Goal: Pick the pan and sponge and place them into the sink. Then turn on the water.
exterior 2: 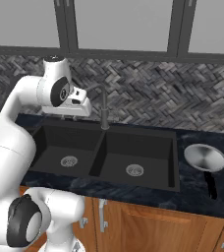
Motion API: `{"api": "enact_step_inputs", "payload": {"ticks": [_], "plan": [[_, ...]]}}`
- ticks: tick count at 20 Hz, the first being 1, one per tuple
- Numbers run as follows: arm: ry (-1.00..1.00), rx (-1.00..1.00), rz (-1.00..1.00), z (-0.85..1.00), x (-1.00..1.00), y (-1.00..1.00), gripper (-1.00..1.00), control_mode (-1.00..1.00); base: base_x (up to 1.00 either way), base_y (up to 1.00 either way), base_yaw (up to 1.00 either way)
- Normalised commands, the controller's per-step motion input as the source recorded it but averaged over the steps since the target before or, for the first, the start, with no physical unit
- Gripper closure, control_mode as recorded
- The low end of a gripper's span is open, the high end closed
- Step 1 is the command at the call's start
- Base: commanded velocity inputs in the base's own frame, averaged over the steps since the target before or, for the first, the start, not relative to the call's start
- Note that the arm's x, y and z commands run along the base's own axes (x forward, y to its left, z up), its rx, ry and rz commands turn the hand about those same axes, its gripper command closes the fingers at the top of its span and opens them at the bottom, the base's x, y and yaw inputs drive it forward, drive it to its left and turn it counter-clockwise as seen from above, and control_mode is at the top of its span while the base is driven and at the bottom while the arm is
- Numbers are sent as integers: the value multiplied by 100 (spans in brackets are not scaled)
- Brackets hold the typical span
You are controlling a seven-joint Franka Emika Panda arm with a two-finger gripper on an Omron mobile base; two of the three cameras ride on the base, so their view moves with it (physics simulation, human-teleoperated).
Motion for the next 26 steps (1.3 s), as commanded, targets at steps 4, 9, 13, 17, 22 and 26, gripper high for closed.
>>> {"api": "enact_step_inputs", "payload": {"ticks": [4, 9, 13, 17, 22, 26], "plan": [[-5, 0, 0, 7, -18, 0, -100, -100, 0, 0, 0], [-1, 0, -1, 30, -29, -5, -100, -100, 0, 0, 0], [-2, 0, -1, 28, -27, -15, -100, -100, 0, 0, 0], [-5, 0, 0, 0, -17, -16, -100, -100, 0, 0, 0], [-5, -1, 0, 4, -10, -20, -100, -100, 0, 0, 0], [-3, -2, 2, 19, -14, -30, -100, -100, 0, 0, 0]]}}
